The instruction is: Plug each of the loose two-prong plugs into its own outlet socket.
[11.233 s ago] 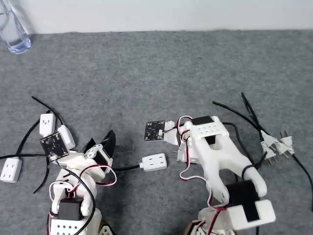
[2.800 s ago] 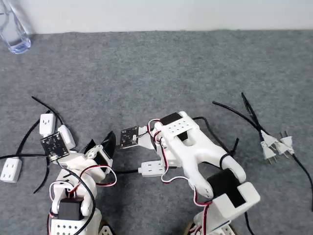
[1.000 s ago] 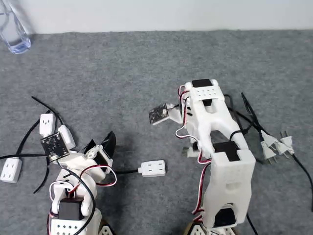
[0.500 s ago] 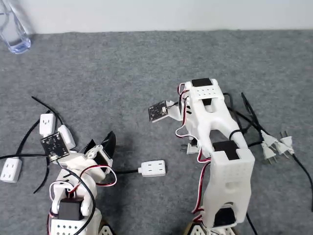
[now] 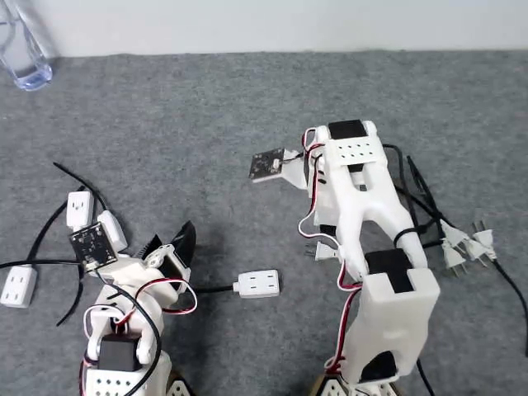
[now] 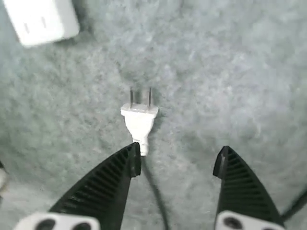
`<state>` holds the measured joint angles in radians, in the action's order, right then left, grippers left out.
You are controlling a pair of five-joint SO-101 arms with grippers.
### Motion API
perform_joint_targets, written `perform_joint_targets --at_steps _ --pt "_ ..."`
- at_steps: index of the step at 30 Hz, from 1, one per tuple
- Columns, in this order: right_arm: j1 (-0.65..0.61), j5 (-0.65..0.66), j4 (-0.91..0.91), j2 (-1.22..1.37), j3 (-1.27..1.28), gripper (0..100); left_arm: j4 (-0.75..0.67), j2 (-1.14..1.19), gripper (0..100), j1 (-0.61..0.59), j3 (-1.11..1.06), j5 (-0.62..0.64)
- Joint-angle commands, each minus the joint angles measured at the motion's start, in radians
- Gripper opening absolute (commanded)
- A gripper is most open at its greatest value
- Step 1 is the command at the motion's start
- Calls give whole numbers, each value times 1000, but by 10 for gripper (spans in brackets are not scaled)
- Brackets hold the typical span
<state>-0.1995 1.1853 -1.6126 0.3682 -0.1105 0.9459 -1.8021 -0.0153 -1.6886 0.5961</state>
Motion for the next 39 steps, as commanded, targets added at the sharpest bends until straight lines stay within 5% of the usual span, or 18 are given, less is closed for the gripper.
perform_joint_targets --at_steps 1,9,18,39 --pt "-10 -95 73 -59 100 259 0 -2 229 5 4 6" --pt "-12 -95 348 -59 371 259 0 -2 229 3 4 6" --pt "-10 5 360 -58 374 259 -2 -2 229 5 4 6" --pt "-62 -87 371 -59 422 258 0 -2 229 6 4 6"
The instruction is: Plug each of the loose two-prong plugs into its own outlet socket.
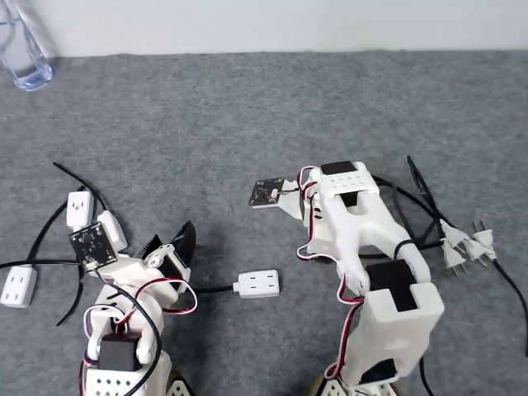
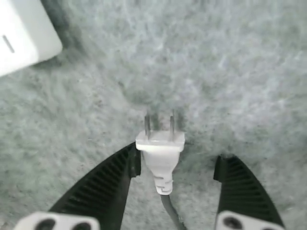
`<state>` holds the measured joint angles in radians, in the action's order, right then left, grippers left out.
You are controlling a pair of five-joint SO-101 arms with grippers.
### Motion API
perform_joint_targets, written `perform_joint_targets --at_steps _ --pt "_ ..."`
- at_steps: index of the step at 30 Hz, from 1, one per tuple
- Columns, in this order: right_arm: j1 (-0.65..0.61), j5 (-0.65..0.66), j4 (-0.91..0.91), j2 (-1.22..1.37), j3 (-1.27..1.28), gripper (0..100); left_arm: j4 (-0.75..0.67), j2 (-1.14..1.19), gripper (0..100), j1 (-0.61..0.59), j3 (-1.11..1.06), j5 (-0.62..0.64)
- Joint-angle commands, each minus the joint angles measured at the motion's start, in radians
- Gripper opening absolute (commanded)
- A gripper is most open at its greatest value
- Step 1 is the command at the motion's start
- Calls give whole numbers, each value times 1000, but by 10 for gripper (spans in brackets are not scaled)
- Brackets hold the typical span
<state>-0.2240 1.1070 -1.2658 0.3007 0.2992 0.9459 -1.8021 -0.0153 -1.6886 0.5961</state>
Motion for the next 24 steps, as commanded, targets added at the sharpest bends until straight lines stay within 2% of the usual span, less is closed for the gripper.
perform_joint_targets --at_steps 1,6,17,19,22,24 --pt "-39 -9 24 8 12 258 0 -2 229 6 4 6" --pt "-48 -9 24 10 12 191 2 -2 229 6 4 6" --pt "-101 -2 22 13 12 169 2 -2 229 6 4 6" --pt "-101 -2 22 13 12 127 2 -2 229 6 4 6" --pt "-96 -2 22 13 12 0 3 -2 229 6 4 6" --pt "-94 -2 22 15 14 20 3 -2 229 6 4 6"
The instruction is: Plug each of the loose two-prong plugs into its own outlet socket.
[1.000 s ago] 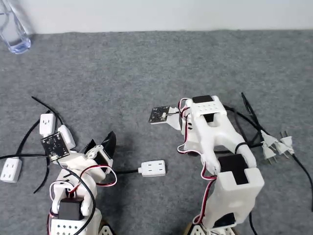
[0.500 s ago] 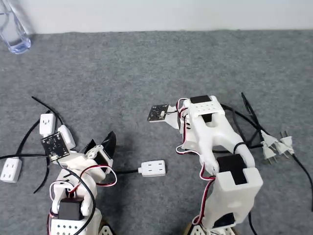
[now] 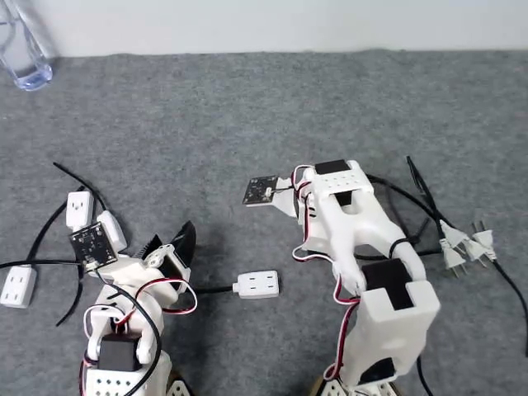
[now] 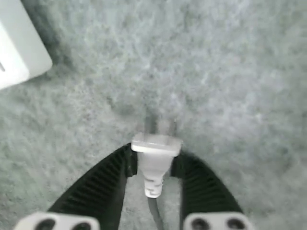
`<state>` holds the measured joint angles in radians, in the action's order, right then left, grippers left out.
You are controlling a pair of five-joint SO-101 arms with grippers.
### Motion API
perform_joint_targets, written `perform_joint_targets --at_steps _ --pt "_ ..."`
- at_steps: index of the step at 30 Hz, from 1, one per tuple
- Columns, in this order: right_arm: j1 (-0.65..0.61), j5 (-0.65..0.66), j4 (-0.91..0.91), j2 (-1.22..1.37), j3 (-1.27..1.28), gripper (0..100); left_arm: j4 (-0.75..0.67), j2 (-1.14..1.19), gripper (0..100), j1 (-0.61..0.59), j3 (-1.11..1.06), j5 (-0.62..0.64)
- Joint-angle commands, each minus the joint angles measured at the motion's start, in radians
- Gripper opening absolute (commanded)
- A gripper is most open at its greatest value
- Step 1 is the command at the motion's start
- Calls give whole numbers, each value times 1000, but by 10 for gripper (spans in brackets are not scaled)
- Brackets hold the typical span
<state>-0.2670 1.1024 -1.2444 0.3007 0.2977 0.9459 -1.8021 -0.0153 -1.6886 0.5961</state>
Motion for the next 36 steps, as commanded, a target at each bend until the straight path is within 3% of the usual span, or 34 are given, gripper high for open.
perform_joint_targets --at_steps 1,7,11,18,27,36 --pt "-51 3 1 13 15 2 3 -2 229 6 4 6" --pt "-56 -9 -2 -7 12 8 -2 -2 228 6 5 12" --pt "-61 -100 -42 -124 14 8 -18 -3 228 28 5 72" --pt "-170 -218 -251 -444 18 8 -144 -5 228 169 5 227" --pt "-358 -364 -331 -682 12 8 -167 -8 228 439 5 397" --pt "-378 -390 -375 -691 -28 8 -181 -8 228 442 5 393"
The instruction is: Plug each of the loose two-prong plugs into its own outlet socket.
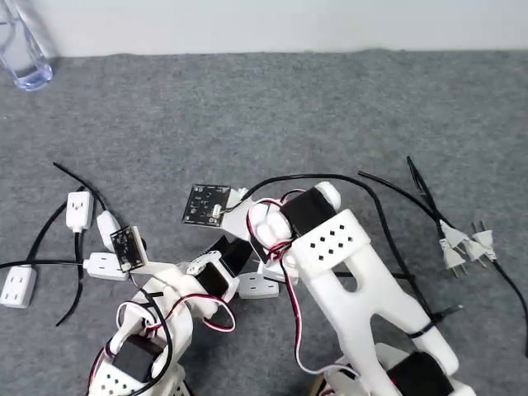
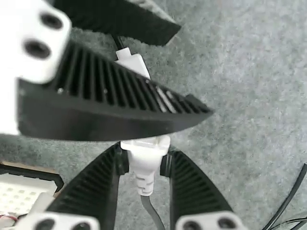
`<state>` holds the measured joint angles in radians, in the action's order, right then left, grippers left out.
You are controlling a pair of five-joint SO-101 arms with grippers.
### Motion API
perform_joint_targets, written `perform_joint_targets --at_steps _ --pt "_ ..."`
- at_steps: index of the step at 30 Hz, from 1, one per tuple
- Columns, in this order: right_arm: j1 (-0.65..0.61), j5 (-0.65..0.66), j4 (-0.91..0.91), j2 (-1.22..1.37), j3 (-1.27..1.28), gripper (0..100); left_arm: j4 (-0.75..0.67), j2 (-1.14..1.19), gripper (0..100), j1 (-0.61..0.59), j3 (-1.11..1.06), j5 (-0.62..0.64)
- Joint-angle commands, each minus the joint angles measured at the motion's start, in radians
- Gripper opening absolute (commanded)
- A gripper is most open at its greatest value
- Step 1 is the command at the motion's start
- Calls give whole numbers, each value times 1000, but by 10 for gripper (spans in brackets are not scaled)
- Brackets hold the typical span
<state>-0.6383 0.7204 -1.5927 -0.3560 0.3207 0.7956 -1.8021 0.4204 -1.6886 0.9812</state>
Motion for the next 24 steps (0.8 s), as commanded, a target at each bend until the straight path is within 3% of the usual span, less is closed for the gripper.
perform_joint_targets --at_steps 1,10,24 --pt "-7 -11 -28 -35 -66 8 -29 -8 228 6 5 8" --pt "-70 -64 -90 -24 -247 8 -29 -3 228 6 5 8" --pt "-88 -84 -90 -5 -302 8 -14 -2 228 8 5 6"
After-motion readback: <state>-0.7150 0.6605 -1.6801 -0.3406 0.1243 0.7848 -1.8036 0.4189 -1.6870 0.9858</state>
